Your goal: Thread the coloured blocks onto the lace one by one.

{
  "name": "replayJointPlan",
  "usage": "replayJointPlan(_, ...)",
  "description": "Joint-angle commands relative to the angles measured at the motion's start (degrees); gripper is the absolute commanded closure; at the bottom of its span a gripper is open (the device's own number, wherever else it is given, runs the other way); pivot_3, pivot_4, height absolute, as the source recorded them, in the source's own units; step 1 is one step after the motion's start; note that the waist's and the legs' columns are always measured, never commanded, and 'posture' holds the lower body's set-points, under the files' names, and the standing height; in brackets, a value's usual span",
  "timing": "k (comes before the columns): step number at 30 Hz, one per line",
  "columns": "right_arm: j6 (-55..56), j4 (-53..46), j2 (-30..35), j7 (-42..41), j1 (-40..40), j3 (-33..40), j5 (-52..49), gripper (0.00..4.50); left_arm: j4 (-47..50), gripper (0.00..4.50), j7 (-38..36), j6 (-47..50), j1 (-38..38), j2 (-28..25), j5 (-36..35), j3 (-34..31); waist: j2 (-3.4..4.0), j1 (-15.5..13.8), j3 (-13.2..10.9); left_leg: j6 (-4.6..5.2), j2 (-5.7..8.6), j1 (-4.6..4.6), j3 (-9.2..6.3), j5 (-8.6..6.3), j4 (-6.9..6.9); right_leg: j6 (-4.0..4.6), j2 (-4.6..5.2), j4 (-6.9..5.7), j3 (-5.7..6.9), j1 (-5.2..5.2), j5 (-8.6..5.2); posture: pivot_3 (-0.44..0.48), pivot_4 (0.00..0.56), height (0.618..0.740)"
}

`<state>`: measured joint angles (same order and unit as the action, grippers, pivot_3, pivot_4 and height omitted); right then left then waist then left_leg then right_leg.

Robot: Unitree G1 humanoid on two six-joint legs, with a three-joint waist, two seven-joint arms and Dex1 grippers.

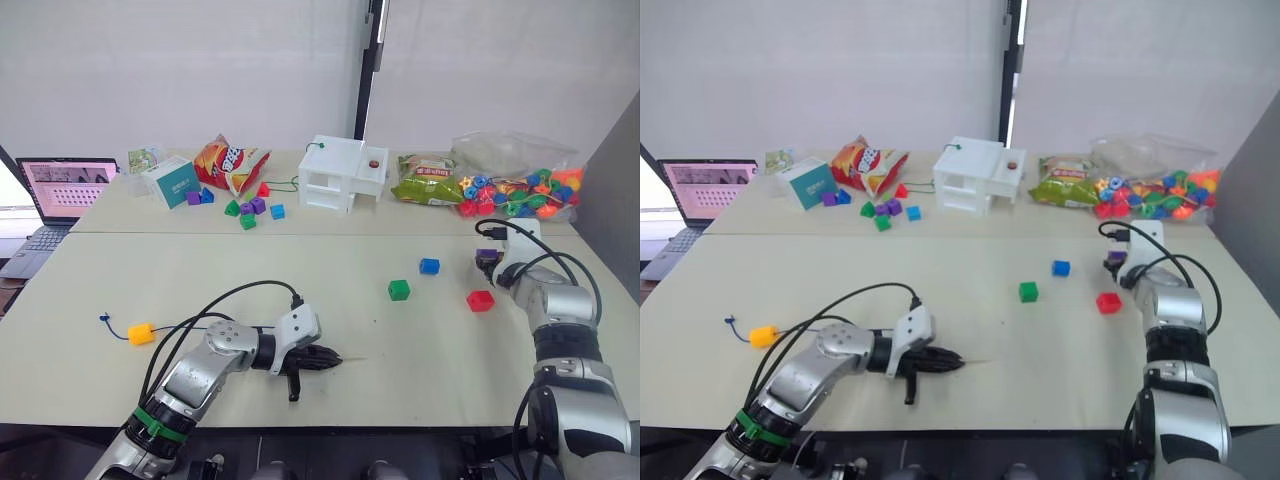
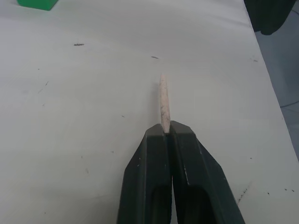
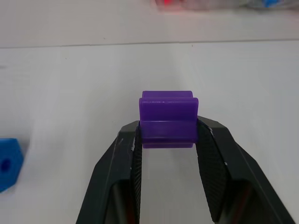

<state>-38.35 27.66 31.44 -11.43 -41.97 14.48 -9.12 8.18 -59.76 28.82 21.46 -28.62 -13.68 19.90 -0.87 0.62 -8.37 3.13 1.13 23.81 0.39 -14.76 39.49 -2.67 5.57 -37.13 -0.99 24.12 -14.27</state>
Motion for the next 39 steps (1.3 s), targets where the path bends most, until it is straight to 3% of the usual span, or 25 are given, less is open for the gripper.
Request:
replayJointPlan(1,-9.1,-19.6,-0.5,1.8,3.9,2.6,-2.8,3.36,1.8,4.5,-0.5,-0.2,0.1,-0.5,-1.0,-0.8,0.01,0.0,0.0,0.0,0.0,0.01,-0.02,0.0,-0.03,0.0,0.0,-0.01,0.0,0.02,0.0,0.0,0.15,0.74)
replayJointPlan(9,-44.0,-68.1,-9.5,5.6,12.5,4.7,-12.0,3.36,1.3,4.5,-1.2,-0.4,0.4,-1.2,-1.3,-1.1,0.07,0.0,0.0,0.0,0.01,0.01,-0.1,0.0,-0.15,-0.01,-0.01,0.0,0.05,0.05,0.0,0.0,0.15,0.74)
replayJointPlan(13,-53.9,-80.4,-15.9,6.0,16.7,1.2,-14.6,3.36,0.7,4.5,-1.7,-0.6,0.6,-1.2,-1.4,-1.2,0.07,-0.1,0.0,0.0,0.04,0.0,-0.12,0.0,-0.15,-0.01,-0.01,0.01,0.05,0.06,0.0,0.0,0.15,0.74)
replayJointPlan(22,-54.1,-82.3,-25.2,11.5,29.0,-8.4,-12.8,3.36,0.4,4.5,-2.3,-0.8,0.9,-1.5,-1.2,-1.3,0.07,0.0,0.0,-0.04,0.17,-0.06,-0.15,0.03,-0.14,-0.01,0.01,0.03,0.09,0.04,0.0,0.0,0.15,0.74)
replayJointPlan(29,-50.2,-78.0,-28.9,13.3,34.0,-14.6,-10.0,3.36,1.2,4.5,-2.0,-0.5,0.5,-2.6,-1.2,-2.2,0.07,0.1,0.0,-0.06,0.15,-0.12,-0.17,0.04,-0.15,0.0,-0.05,0.03,0.11,0.02,0.0,0.0,0.15,0.74)
replayJointPlan(35,-48.4,-78.1,-29.2,12.9,34.7,-14.8,-8.7,3.36,1.7,4.5,-1.6,-0.2,0.4,-3.2,-1.5,-2.6,0.06,0.1,0.0,-0.06,0.13,-0.3,-0.16,0.04,-0.15,0.0,-0.06,0.03,0.09,-0.1,-0.01,0.0,0.15,0.74)
replayJointPlan(37,-48.7,-79.2,-28.8,12.2,34.0,-14.1,-8.7,2.29,2.3,4.5,-1.5,0.3,0.3,-3.5,-1.8,-3.0,0.06,0.2,0.0,-0.06,0.13,-0.29,-0.15,0.04,-0.15,0.0,-0.07,0.03,0.09,-0.09,-0.01,0.0,0.15,0.74)
replayJointPlan(39,-49.8,-80.9,-27.4,10.6,32.4,-12.8,-9.5,1.61,3.6,4.5,-1.2,1.6,0.4,-3.8,-2.5,-3.4,0.06,0.1,0.0,-0.06,0.13,-0.27,-0.15,0.04,-0.15,0.0,-0.07,0.02,0.08,-0.07,-0.01,0.0,0.15,0.74)
